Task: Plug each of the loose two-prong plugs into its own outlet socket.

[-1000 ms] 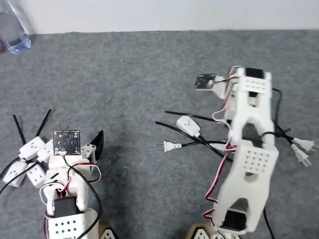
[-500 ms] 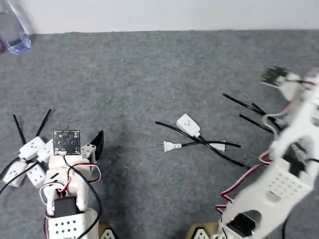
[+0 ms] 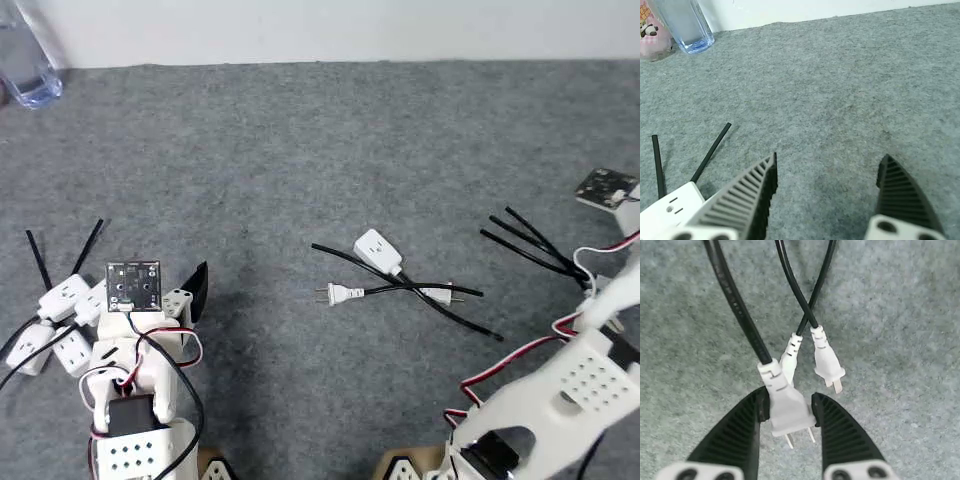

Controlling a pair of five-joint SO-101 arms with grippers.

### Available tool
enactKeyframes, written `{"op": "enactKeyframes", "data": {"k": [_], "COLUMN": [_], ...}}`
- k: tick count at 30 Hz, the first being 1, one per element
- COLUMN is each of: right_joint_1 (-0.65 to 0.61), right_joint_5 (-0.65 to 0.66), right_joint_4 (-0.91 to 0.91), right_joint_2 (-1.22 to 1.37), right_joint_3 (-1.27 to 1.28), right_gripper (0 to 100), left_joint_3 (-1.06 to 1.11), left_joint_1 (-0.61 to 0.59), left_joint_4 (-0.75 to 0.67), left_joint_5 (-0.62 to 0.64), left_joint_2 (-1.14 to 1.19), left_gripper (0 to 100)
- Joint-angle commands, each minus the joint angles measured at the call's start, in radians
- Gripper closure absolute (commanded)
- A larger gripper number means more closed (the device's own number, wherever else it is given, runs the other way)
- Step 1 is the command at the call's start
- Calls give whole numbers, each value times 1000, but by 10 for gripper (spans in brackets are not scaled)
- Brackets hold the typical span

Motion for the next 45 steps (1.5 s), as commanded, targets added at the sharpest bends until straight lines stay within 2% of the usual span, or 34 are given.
{"op": "enactKeyframes", "data": {"k": [1, 5, 8, 15, 19, 28, 32, 37, 40, 45], "right_joint_1": [4, 2, -4, -28, -119, -401, -516, -542, -542, -562], "right_joint_5": [8, 8, 8, 12, 3, -34, -37, -35, -32, -31], "right_joint_4": [10, 10, 10, 88, 236, 219, 102, -122, -213, -260], "right_joint_2": [-5, -7, -7, -30, -131, -541, -656, -671, -613, -473], "right_joint_3": [-9, -9, -9, -17, -2, 457, 684, 890, 931, 914], "right_gripper": [863, 603, 516, 515, 515, 515, 515, 515, 515, 516], "left_joint_3": [-7, -7, -8, -8, -8, -7, -7, -15, -15, -13], "left_joint_1": [9, 9, 9, 9, 9, 8, 6, 8, 9, 9], "left_joint_4": [-25, -25, -25, -25, -25, -25, -25, 9, 8, -12], "left_joint_5": [-2, 0, 0, 0, 0, 0, 0, 0, 0, 0], "left_joint_2": [-14, -14, -14, -14, -14, -14, -14, -15, -15, -15], "left_gripper": [695, 695, 695, 695, 695, 695, 695, 695, 695, 695]}}
